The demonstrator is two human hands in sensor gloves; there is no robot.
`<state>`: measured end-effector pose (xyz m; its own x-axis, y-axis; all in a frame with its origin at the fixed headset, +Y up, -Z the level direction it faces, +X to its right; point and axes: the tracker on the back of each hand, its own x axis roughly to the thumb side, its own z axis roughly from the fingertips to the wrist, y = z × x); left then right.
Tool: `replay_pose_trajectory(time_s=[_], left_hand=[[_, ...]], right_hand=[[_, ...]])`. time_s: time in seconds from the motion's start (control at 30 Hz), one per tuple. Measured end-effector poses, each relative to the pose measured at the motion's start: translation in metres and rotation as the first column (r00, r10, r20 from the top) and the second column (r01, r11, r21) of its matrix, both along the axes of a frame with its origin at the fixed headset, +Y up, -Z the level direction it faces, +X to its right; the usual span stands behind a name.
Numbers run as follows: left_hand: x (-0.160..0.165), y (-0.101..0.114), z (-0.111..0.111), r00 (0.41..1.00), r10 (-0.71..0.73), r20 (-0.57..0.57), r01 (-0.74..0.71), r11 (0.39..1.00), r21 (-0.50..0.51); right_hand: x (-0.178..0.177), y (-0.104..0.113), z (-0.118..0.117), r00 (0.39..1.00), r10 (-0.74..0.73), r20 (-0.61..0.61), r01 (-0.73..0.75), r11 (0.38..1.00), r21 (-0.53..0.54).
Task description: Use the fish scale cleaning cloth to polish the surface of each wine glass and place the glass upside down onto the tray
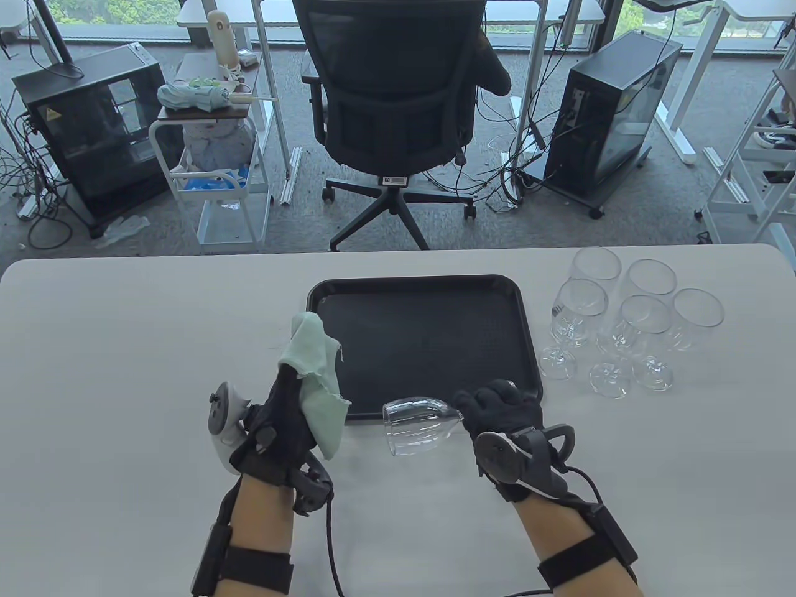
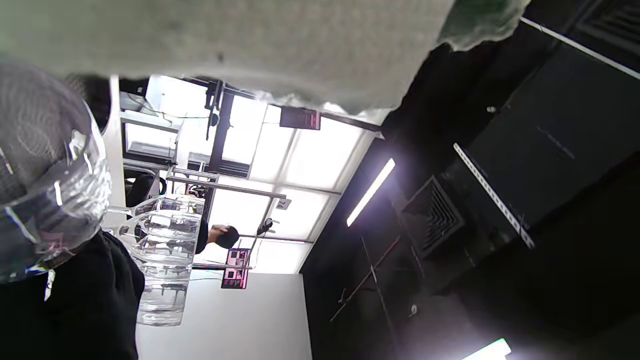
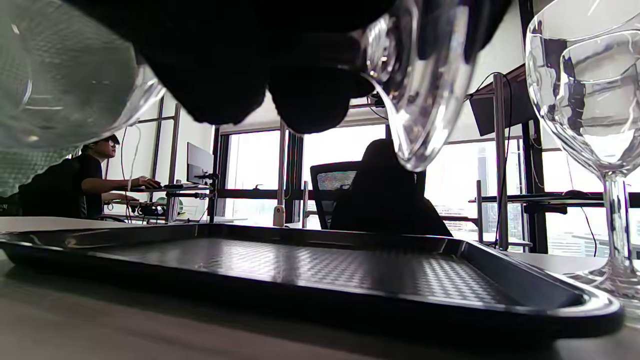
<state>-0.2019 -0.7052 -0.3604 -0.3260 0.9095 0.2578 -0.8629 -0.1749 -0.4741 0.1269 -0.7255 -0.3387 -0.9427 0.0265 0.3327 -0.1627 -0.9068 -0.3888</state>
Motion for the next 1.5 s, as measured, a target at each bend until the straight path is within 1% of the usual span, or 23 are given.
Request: replay_pose_trajectory(time_s=[0.07, 0.17, 0.33, 0.4, 0.47, 0.57, 0.67, 0.8, 0.87, 0.9, 0.97, 1.07, 1.13, 1.17, 1.2, 1.23, 1.27, 1.3, 1.33, 1.4, 1.43, 1.47, 1.5], left_hand=[[0.020, 0.023, 0.011, 0.974, -0.227, -0.028, 0.228, 0.966, 0.118], [0.045, 0.036, 0.022, 0.898, -0.433, -0.075, 0.439, 0.874, 0.208], [0.075, 0.019, 0.022, 0.795, -0.602, -0.068, 0.600, 0.766, 0.230], [0.082, 0.013, 0.023, 0.781, -0.610, -0.136, 0.624, 0.748, 0.228], [0.082, 0.009, 0.024, 0.769, -0.588, -0.251, 0.637, 0.738, 0.222], [0.081, 0.001, 0.023, 0.804, -0.506, -0.314, 0.580, 0.782, 0.226], [0.080, -0.005, 0.021, 0.805, -0.472, -0.360, 0.567, 0.789, 0.234], [0.077, -0.015, 0.020, 0.847, -0.369, -0.384, 0.469, 0.858, 0.210], [0.074, -0.015, 0.021, 0.844, -0.334, -0.420, 0.444, 0.873, 0.200], [0.072, -0.014, 0.021, 0.843, -0.322, -0.432, 0.434, 0.881, 0.190], [0.063, -0.013, 0.018, 0.855, -0.302, -0.421, 0.398, 0.903, 0.161], [0.051, -0.013, 0.014, 0.895, -0.235, -0.379, 0.304, 0.944, 0.132], [0.045, -0.010, 0.013, 0.907, -0.202, -0.369, 0.262, 0.958, 0.121], [0.043, -0.009, 0.013, 0.917, -0.194, -0.349, 0.249, 0.961, 0.119], [0.042, -0.008, 0.013, 0.924, -0.192, -0.330, 0.244, 0.962, 0.124], [0.042, -0.008, 0.013, 0.921, -0.197, -0.335, 0.249, 0.961, 0.120], [0.043, -0.007, 0.013, 0.921, -0.200, -0.333, 0.252, 0.961, 0.119], [0.044, -0.007, 0.013, 0.926, -0.204, -0.318, 0.254, 0.959, 0.124], [0.045, -0.006, 0.014, 0.927, -0.208, -0.313, 0.259, 0.957, 0.130], [0.050, -0.004, 0.018, 0.920, -0.221, -0.325, 0.280, 0.949, 0.147], [0.052, -0.003, 0.020, 0.907, -0.229, -0.354, 0.303, 0.938, 0.169], [0.055, -0.002, 0.022, 0.899, -0.221, -0.378, 0.314, 0.928, 0.202], [0.057, 0.001, 0.024, 0.882, -0.232, -0.411, 0.347, 0.908, 0.233]], right_hand=[[-0.001, 0.001, 0.001, 0.999, -0.033, -0.009, 0.033, 0.999, -0.010], [0.002, 0.009, 0.005, 0.999, -0.049, -0.007, 0.049, 0.999, 0.016], [0.006, 0.023, 0.012, 0.995, -0.098, -0.017, 0.098, 0.994, 0.050], [0.009, 0.027, 0.015, 0.995, -0.094, -0.017, 0.095, 0.993, 0.075], [0.013, 0.029, 0.018, 0.995, -0.100, -0.023, 0.102, 0.989, 0.103], [0.015, 0.033, 0.022, 0.991, -0.131, -0.033, 0.134, 0.981, 0.138], [0.015, 0.038, 0.027, 0.990, -0.130, -0.051, 0.137, 0.974, 0.182], [0.011, 0.040, 0.032, 0.989, -0.127, -0.082, 0.142, 0.967, 0.212], [0.011, 0.041, 0.034, 0.985, -0.137, -0.106, 0.157, 0.964, 0.215], [0.012, 0.042, 0.034, 0.981, -0.151, -0.126, 0.175, 0.963, 0.208], [0.020, 0.045, 0.032, 0.938, -0.288, -0.191, 0.319, 0.935, 0.154], [0.040, 0.042, 0.022, 0.830, -0.508, -0.233, 0.529, 0.848, 0.037], [0.056, 0.033, 0.011, 0.738, -0.636, -0.226, 0.639, 0.766, -0.069], [0.061, 0.028, 0.006, 0.646, -0.727, -0.232, 0.708, 0.685, -0.172], [0.063, 0.022, 0.000, 0.521, -0.819, -0.240, 0.757, 0.573, -0.313], [0.064, 0.017, -0.004, 0.420, -0.879, -0.227, 0.769, 0.477, -0.424], [0.064, 0.015, -0.006, 0.364, -0.905, -0.221, 0.769, 0.426, -0.476], [0.062, 0.014, -0.008, 0.343, -0.910, -0.234, 0.754, 0.416, -0.508], [0.061, 0.015, -0.007, 0.361, -0.901, -0.239, 0.742, 0.433, -0.513], [0.062, 0.014, -0.007, 0.422, -0.880, -0.219, 0.763, 0.475, -0.437], [0.062, 0.013, -0.007, 0.421, -0.889, -0.181, 0.772, 0.456, -0.442], [0.061, 0.010, -0.007, 0.409, -0.905, -0.114, 0.777, 0.411, -0.477], [0.061, 0.006, -0.006, 0.388, -0.922, -0.011, 0.779, 0.334, -0.530]])
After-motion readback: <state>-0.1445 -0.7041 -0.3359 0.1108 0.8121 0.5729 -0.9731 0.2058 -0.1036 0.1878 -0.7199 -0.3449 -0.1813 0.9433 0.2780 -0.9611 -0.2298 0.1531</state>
